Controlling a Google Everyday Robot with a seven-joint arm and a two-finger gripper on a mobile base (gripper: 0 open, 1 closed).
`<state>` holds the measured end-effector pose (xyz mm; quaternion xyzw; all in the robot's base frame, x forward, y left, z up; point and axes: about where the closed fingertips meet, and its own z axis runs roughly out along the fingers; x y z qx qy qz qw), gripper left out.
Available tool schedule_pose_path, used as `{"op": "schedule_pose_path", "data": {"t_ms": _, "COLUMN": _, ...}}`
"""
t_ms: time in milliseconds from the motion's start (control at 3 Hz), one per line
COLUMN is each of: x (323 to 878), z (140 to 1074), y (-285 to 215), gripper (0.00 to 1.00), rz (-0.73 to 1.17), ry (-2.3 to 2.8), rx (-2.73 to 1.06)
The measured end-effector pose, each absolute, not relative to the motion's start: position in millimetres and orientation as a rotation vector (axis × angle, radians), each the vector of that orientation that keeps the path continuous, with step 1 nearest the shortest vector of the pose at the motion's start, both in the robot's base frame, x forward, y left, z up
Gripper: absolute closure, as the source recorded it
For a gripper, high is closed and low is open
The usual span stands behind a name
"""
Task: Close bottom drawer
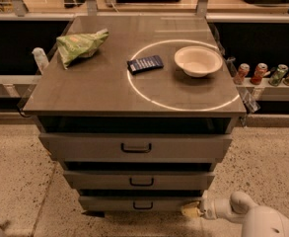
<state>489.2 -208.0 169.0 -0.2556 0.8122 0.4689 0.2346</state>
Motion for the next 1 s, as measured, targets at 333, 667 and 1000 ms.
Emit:
{"op": "schedule_pose_path", "data": {"t_ms": 333, "x": 498, "z": 171, "y": -207, "gripper": 1.00, "rz": 1.267, "ry": 2.229, "rx": -0.723}}
{"op": "schedule_pose_path", "data": {"t_ms": 667, "x": 499, "z": 171, "y": -206, "gripper": 1.00, "rz": 1.257, "ry": 2.235, "rx": -0.734}}
{"op": "schedule_pose_path", "data": {"t_ms": 1000, "x": 489, "z": 171, "y": -210, "gripper": 1.00, "rz": 1.248, "ry": 2.268, "rx": -0.700}}
